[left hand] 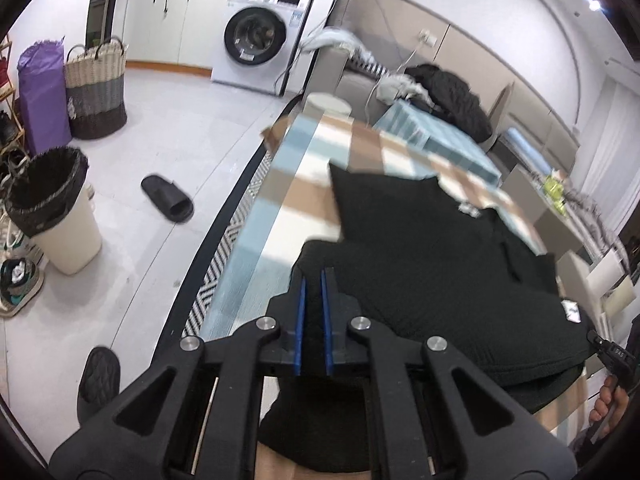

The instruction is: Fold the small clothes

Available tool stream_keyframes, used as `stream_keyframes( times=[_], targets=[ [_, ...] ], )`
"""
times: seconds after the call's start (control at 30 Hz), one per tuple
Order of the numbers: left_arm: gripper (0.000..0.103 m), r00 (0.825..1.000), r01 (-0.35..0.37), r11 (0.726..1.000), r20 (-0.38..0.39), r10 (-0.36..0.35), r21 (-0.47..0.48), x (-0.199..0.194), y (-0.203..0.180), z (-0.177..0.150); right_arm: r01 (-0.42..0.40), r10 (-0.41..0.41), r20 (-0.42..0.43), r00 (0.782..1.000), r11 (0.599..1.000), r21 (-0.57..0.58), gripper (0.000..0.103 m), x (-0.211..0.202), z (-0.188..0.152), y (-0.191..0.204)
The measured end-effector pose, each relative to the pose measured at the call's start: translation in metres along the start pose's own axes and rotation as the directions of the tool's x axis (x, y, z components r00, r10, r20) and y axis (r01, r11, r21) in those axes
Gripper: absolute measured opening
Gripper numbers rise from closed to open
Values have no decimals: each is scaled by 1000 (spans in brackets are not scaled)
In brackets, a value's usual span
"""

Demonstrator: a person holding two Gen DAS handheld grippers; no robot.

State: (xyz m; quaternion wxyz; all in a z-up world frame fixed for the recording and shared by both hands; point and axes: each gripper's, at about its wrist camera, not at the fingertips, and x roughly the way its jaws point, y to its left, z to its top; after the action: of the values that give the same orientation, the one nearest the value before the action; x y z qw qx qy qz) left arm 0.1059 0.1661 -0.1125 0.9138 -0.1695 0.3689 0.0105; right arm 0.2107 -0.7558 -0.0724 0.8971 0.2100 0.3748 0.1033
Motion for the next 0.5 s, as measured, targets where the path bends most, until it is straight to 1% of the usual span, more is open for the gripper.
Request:
stream_keyframes(
  times=[0.03,0.07,0.1,0.13,0.17,0.2,0.23,0.27,0.3,0.4,0.5],
  targets=[
    [5,1000,-4,1000,-19,4,-1,7,1,-6,-4,4,-26,1000,1000,7,7,6,-3,-4],
    [6,999,-12,1000,-42,12,-4,12,2,-10,-7,7,-42,999,1000,12,12,9,-6,-7],
    [7,998,-18,1000,-56,17,-5,17,2,-15,-14,15,-62,998,1000,26,14,13,-8,-11],
    [14,997,-26,1000,-74,26,1,20,2,-20,-28,32,-82,996,998,50,16,15,-9,-15],
    [25,996,-27,1000,-85,27,6,21,1,-25,-44,51,-92,994,996,73,21,16,-10,-19],
    [32,995,-25,1000,-92,26,10,21,0,-29,-60,69,-96,993,994,92,31,15,-11,-22],
    [43,996,-18,1000,-92,19,13,21,-2,-34,-74,84,-97,992,992,100,36,13,-14,-23],
    [51,996,-7,1000,-89,9,19,19,-4,-38,-87,97,-98,990,991,97,43,11,-16,-21],
    [53,996,-3,999,-89,6,34,19,-6,-42,-96,105,-100,989,991,88,43,11,-18,-19],
    [54,995,-28,997,-95,35,70,19,-13,-51,-73,77,-110,991,996,44,48,10,-24,-10],
    [57,994,-13,996,-108,23,92,17,-19,-56,-70,73,-122,990,997,32,50,11,-28,-5]
  ],
)
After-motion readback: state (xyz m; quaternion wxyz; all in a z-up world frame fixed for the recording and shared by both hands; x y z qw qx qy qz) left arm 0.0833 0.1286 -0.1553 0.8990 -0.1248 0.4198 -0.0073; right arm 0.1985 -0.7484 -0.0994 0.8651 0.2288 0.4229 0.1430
